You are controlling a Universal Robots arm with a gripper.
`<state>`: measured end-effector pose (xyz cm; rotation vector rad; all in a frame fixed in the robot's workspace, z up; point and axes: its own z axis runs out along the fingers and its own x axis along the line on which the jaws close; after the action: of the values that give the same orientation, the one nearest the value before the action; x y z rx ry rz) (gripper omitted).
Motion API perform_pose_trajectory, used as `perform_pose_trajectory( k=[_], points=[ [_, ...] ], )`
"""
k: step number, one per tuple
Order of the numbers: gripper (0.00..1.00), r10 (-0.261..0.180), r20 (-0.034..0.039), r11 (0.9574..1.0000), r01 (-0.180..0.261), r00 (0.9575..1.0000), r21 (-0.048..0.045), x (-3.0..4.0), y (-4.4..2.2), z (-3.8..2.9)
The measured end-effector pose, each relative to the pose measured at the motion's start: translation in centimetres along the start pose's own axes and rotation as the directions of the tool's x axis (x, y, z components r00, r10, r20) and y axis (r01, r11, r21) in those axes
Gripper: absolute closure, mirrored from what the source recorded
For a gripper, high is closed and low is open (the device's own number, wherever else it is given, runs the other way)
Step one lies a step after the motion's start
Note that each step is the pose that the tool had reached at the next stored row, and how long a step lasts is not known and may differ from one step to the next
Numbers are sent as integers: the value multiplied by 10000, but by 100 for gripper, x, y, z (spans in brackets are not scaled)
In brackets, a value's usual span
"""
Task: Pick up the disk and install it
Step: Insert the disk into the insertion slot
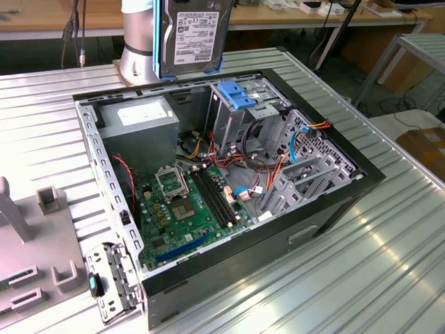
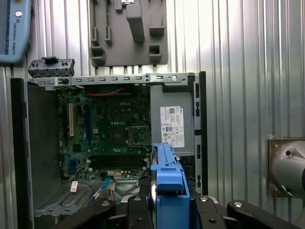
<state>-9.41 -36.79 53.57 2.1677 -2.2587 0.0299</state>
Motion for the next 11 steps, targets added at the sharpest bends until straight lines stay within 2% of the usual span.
perform_pose_trajectory(
  k=[7, 8, 11],
  points=[
    [63, 34, -18, 10000, -34, 10000, 0, 3, 0, 2],
    [63, 34, -26, 10000, -34, 10000, 0, 24, -1, 4],
    [63, 33, -25, 10000, -33, 10000, 1, 175, -7, 11]
  ],
)
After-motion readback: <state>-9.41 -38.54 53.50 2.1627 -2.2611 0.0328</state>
